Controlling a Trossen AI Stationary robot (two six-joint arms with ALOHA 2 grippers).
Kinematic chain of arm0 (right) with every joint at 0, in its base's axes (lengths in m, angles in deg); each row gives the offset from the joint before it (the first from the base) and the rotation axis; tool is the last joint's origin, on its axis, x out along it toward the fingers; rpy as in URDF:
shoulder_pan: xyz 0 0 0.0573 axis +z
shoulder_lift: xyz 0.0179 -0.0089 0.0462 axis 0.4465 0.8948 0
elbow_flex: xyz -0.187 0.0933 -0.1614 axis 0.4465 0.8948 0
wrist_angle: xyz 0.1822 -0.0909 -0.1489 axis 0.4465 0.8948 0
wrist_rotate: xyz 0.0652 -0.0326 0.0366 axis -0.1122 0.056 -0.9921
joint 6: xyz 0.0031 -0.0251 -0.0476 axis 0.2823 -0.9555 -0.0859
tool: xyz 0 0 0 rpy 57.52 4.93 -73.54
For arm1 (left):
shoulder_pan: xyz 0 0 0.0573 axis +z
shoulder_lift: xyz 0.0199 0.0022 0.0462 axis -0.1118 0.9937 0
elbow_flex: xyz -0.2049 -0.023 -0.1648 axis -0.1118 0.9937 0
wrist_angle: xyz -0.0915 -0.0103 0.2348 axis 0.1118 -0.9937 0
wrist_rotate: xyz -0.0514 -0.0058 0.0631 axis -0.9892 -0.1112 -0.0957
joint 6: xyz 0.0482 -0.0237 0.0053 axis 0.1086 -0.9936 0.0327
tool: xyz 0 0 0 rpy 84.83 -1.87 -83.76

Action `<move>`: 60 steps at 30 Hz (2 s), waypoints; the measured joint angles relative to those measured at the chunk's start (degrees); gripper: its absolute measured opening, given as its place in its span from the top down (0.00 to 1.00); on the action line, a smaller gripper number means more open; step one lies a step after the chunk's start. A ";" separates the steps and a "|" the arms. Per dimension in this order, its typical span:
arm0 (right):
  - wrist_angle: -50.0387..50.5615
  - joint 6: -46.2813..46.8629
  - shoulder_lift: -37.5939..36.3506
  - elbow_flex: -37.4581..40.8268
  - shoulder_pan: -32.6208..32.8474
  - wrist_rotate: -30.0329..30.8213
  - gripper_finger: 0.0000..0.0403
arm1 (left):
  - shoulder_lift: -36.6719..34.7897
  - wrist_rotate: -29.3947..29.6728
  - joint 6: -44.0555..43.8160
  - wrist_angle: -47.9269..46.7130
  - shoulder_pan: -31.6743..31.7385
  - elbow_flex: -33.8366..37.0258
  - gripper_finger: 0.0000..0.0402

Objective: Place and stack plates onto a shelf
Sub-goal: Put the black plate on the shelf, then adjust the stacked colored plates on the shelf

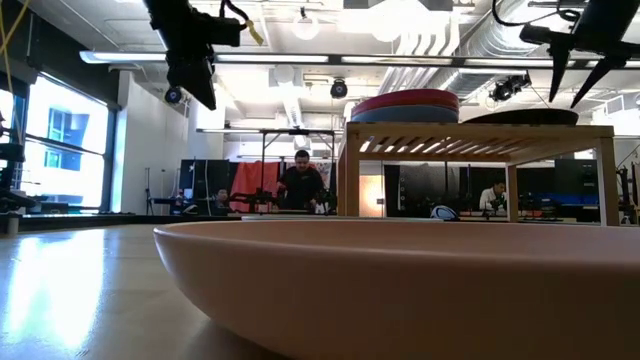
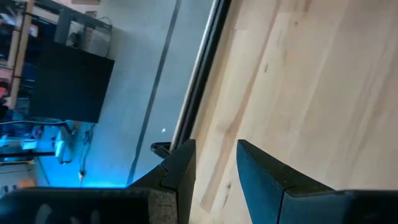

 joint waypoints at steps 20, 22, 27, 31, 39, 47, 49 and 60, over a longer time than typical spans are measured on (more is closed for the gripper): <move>-0.96 0.70 5.16 0.04 -0.04 8.31 0.73 | 0.00 -0.37 -0.08 -0.02 0.02 0.00 0.74; -1.48 0.29 5.93 0.07 -0.04 8.52 0.73 | 0.00 -0.35 -0.04 -0.02 0.02 0.00 0.74; -3.29 -1.24 6.40 0.09 -0.04 6.66 0.73 | 0.00 -0.35 -0.04 -0.07 0.02 0.00 0.74; -4.08 -2.05 6.38 -1.25 0.00 6.58 0.73 | 0.00 -0.35 0.02 -0.09 0.02 0.00 0.74; -11.96 -8.46 6.77 -5.71 0.00 7.88 0.73 | 0.00 -0.35 -0.02 -0.09 0.02 0.00 0.74; -26.17 -16.45 13.45 -5.81 -0.40 13.93 0.73 | 0.00 -0.33 -0.04 -0.09 0.02 0.00 0.74; -28.31 -18.40 16.06 -5.81 -1.03 13.91 0.73 | 0.00 -0.33 -0.03 -0.07 0.02 0.00 0.74; -32.57 -20.57 24.73 -5.81 -3.60 10.01 0.73 | 0.00 -0.33 0.00 -0.09 0.02 0.00 0.74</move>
